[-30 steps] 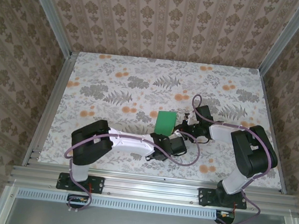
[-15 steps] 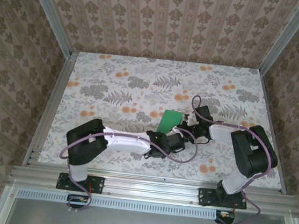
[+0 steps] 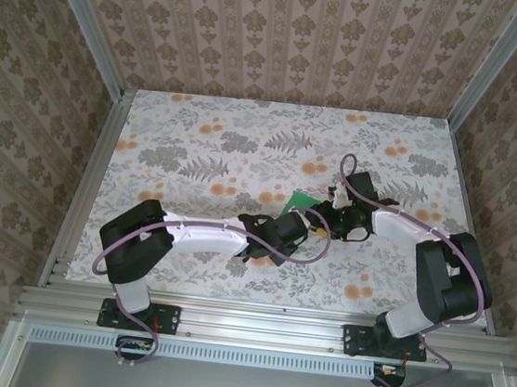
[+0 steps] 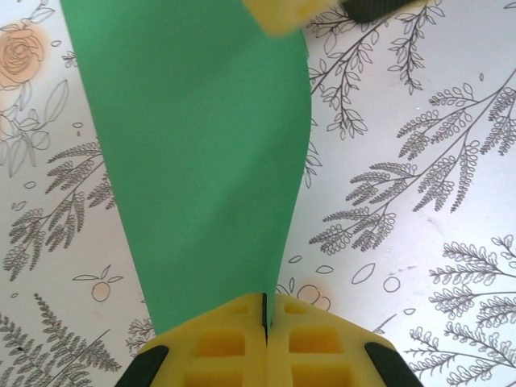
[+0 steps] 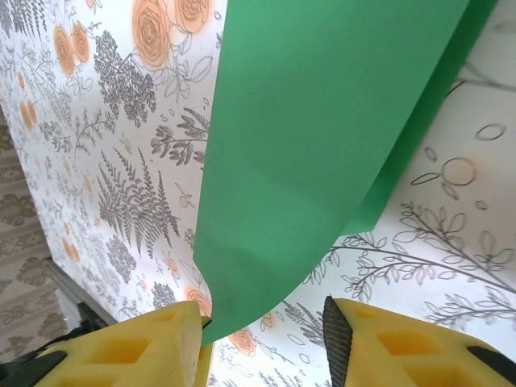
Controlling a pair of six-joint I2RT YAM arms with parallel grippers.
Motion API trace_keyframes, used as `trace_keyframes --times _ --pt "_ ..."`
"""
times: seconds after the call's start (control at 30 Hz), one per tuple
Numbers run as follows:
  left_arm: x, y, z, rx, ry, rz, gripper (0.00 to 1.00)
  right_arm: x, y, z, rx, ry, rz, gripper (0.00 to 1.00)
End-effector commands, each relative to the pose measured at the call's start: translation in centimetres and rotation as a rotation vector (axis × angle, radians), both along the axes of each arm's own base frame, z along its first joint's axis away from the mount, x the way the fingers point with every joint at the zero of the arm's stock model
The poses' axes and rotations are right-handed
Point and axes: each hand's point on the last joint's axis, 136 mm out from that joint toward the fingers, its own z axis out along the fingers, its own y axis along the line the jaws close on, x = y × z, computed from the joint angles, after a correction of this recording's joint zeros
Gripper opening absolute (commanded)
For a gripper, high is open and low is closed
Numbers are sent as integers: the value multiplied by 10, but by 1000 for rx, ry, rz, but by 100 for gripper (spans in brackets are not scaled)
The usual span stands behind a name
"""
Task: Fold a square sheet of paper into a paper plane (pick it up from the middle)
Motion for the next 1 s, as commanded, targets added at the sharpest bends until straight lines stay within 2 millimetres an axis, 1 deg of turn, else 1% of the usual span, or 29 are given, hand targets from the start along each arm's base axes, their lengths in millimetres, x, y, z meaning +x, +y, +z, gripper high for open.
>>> trace_keyframes --times 0.0,0.07,0.1,0.2,0.27,0.33,0.4,0.57,0.67,0.87,0.9,0.97 --pt "-5 -6 6 -4 29 -39 0 -4 -18 5 -105 -13 -7 47" --pt "-6 -8 5 10 43 -53 0 -1 -19 13 -110 -47 -16 46" --pt "-8 -11 5 12 49 -62 0 2 -19 18 -103 -68 -17 43" --pt "-14 -17 4 19 68 -91 0 11 -10 28 -70 -102 13 27" --pt "-15 -21 6 20 71 -100 0 17 -6 24 -70 -85 41 18" --pt "-17 -24 7 13 82 -107 0 26 -2 20 -65 -83 59 13" --pt "-18 -27 9 1 92 -111 0 31 2 15 -69 -72 80 12" --pt "-21 -32 11 -10 114 -121 0 42 9 0 -76 -42 150 11" --pt "-22 -35 10 -5 130 -129 0 43 12 -12 -76 -6 193 11" --pt "-19 -38 6 -4 160 -118 0 43 11 -34 -126 36 243 11" --pt "-17 -39 5 -9 168 -117 0 38 8 -38 -143 68 250 11" --pt "-15 -40 5 -23 183 -114 0 37 6 -44 -167 77 264 11"
